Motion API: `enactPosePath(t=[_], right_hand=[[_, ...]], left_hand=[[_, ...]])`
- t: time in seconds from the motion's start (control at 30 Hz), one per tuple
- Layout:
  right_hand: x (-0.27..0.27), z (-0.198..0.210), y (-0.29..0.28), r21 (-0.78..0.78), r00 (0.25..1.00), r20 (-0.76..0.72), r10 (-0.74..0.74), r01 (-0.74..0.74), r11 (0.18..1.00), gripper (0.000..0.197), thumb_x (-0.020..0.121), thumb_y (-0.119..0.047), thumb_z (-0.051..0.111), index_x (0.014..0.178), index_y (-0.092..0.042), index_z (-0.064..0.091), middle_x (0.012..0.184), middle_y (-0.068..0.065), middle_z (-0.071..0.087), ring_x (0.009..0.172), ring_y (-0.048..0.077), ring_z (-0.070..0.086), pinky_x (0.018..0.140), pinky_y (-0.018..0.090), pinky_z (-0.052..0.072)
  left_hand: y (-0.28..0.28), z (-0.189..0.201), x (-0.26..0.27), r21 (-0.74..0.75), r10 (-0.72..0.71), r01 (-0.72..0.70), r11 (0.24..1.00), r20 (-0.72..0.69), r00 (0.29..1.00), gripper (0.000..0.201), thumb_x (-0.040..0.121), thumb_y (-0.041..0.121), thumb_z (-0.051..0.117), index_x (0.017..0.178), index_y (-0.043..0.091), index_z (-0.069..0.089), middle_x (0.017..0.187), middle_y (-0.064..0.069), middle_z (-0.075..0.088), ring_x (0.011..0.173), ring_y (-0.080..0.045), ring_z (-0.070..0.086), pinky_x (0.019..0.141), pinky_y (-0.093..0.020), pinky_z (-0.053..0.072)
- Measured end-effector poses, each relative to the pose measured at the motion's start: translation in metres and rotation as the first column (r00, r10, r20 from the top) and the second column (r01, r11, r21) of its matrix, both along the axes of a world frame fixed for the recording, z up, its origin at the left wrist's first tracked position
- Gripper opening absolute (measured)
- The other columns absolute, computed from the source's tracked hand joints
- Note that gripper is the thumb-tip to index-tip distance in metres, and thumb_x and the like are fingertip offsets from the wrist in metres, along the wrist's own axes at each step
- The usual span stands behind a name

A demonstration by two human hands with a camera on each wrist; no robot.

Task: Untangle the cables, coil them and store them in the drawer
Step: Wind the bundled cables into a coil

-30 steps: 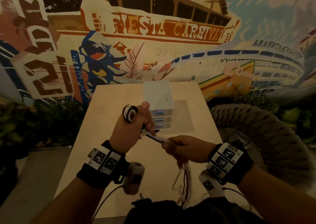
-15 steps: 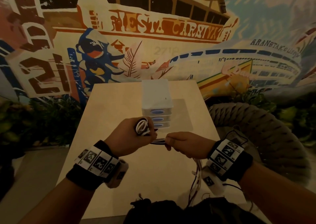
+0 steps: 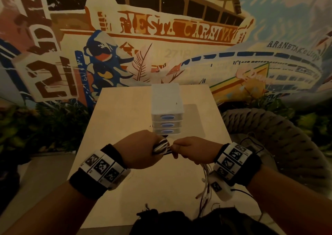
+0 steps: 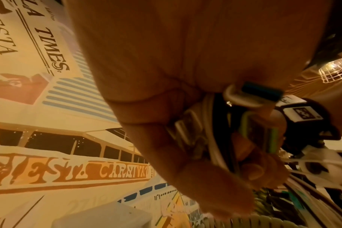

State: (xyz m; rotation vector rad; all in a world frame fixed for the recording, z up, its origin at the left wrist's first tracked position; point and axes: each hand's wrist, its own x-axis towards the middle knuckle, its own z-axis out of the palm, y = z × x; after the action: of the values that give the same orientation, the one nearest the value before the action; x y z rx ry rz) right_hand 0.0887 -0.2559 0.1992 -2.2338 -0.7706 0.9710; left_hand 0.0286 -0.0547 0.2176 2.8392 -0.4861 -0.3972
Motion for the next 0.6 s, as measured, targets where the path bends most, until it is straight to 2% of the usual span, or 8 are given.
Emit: enactPosePath(t=[0.13,0.23,0.37,0.43,0.5,0.53,0.6], right_hand=[[0.000,0.001,0.001,-0.020,1.000,-0.020,-0.012,0.011,1.000,0.038,0.105,-0.042,0.039,0.092,-0.017,0.064,0.077,0.000,0.047,0.057,0.015,0.043,0.056,0.030,0.044],[-0.001,-0.001,0.001,-0.013,0.998,-0.049,-0.032,0.032,0.999,0.037,0.105,-0.040,0.040,0.092,-0.016,0.065,0.078,0.001,0.047,0.058,0.016,0.042,0.058,0.033,0.044],[-0.001,-0.004,0.001,0.031,0.988,-0.126,-0.084,0.089,0.996,0.036,0.105,-0.037,0.042,0.092,-0.013,0.066,0.072,0.002,0.050,0.058,0.017,0.041,0.056,0.031,0.040],[-0.001,-0.003,0.001,0.039,0.987,-0.149,-0.060,0.066,0.997,0.037,0.106,-0.033,0.038,0.093,-0.012,0.065,0.073,0.004,0.061,0.057,0.017,0.047,0.056,0.028,0.043],[-0.001,-0.002,0.002,0.044,0.984,-0.176,-0.019,0.027,0.999,0.039,0.107,-0.032,0.034,0.097,-0.010,0.065,0.087,0.009,0.072,0.058,0.017,0.057,0.057,0.026,0.047],[-0.001,-0.001,0.003,0.041,0.980,-0.197,-0.005,0.014,0.999,0.040,0.106,-0.034,0.036,0.100,-0.009,0.066,0.094,0.010,0.074,0.061,0.017,0.062,0.059,0.027,0.050],[-0.001,0.001,0.005,-0.013,0.983,-0.178,0.044,-0.047,0.999,0.043,0.098,-0.050,0.051,0.106,-0.011,0.068,0.098,0.004,0.076,0.070,0.015,0.070,0.067,0.030,0.057]], left_hand=[[-0.007,-0.007,0.000,0.055,-0.051,0.056,0.997,-0.098,0.994,0.017,0.100,0.027,0.049,0.109,0.022,0.063,0.083,0.007,0.057,0.073,-0.013,0.052,0.065,-0.023,0.038],[-0.011,-0.012,0.000,0.093,-0.052,0.062,0.994,-0.108,0.993,0.019,0.102,0.031,0.046,0.110,0.021,0.061,0.091,0.002,0.062,0.077,-0.014,0.053,0.073,-0.029,0.045],[-0.010,-0.015,0.001,0.135,-0.049,0.064,0.989,-0.113,0.992,0.022,0.103,0.037,0.045,0.113,0.021,0.056,0.099,0.000,0.065,0.083,-0.019,0.058,0.079,-0.033,0.051],[-0.011,-0.018,0.001,0.169,-0.045,0.065,0.983,-0.122,0.992,0.025,0.102,0.039,0.045,0.114,0.021,0.057,0.100,-0.001,0.065,0.087,-0.021,0.062,0.082,-0.035,0.053],[-0.013,-0.021,0.001,0.216,-0.030,0.055,0.975,-0.118,0.993,0.028,0.101,0.042,0.047,0.115,0.021,0.059,0.100,0.000,0.066,0.088,-0.021,0.064,0.082,-0.035,0.055],[-0.015,-0.023,0.001,0.243,-0.029,0.055,0.968,-0.111,0.993,0.030,0.100,0.043,0.048,0.114,0.021,0.061,0.099,0.001,0.067,0.088,-0.020,0.064,0.081,-0.035,0.055],[-0.020,-0.024,0.002,0.312,-0.050,0.074,0.947,-0.084,0.995,0.030,0.099,0.043,0.048,0.109,0.020,0.063,0.092,0.002,0.067,0.081,-0.020,0.063,0.074,-0.033,0.054]])
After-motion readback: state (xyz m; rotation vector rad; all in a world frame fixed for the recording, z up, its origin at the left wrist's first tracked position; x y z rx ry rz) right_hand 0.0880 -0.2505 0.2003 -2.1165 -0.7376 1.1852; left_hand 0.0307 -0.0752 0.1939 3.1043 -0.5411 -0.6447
